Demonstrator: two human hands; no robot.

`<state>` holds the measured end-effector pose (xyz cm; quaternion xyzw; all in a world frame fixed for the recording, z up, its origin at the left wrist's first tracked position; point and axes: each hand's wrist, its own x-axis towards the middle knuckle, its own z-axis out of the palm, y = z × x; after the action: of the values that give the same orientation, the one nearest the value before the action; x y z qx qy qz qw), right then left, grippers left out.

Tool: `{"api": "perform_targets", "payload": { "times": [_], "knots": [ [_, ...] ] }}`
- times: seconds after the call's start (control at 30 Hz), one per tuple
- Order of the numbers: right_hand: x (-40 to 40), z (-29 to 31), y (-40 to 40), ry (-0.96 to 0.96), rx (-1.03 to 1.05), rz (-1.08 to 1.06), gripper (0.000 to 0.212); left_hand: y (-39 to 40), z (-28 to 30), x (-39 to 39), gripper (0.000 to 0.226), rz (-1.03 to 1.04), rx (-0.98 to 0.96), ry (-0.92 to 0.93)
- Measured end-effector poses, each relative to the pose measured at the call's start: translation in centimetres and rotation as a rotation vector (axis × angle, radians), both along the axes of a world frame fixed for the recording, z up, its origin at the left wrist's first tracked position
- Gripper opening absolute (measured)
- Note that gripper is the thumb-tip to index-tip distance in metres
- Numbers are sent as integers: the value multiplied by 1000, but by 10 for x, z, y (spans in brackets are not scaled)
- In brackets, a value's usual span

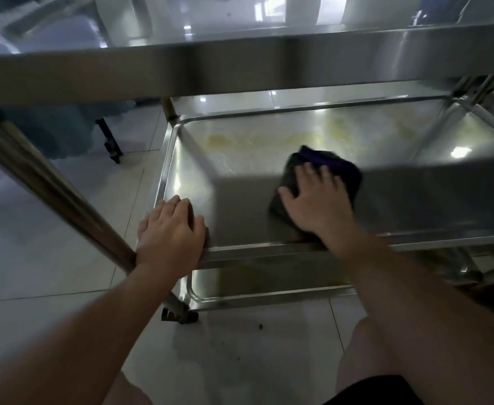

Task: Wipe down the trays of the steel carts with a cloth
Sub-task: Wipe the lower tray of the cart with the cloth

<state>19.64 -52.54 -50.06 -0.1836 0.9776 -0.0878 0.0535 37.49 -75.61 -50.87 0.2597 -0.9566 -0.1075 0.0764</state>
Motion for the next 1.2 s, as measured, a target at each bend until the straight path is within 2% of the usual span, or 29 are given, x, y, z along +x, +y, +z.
{"api": "perform_targets", "payload": {
  "times": [0.07,0.23,0.47,0.6,0.73,0.83,0.93,1.0,1.07,1.13,1.2],
  "knots": [
    [21,-2,-37,-5,-9,182,85,-1,-2,0,63,5,1,23],
    [52,-5,-85,17,21,447,86,-2,-7,-1,70,0,-14,11],
    [61,11,-55,-160,66,640,109,-3,-6,-1,63,3,-26,-34],
    [75,17,-23,-249,111,760,126,-10,1,-2,64,-15,99,-118],
    [90,19,-11,-215,156,762,96,1,29,-2,71,-40,218,-262],
    [110,32,-10,-182,159,719,85,26,63,21,69,-82,271,-284],
    [129,62,-12,-301,153,625,72,42,101,67,62,-78,358,-344],
    [139,92,-13,-379,218,532,47,47,128,103,60,-34,421,-425],
    [154,127,-10,-470,293,472,27,51,155,135,64,-57,431,-602],
    [172,164,-4,-632,390,473,25,53,185,164,64,-75,466,-740],
    [193,201,2,-782,446,481,34,55,217,191,62,-68,510,-791]
  ]
}}
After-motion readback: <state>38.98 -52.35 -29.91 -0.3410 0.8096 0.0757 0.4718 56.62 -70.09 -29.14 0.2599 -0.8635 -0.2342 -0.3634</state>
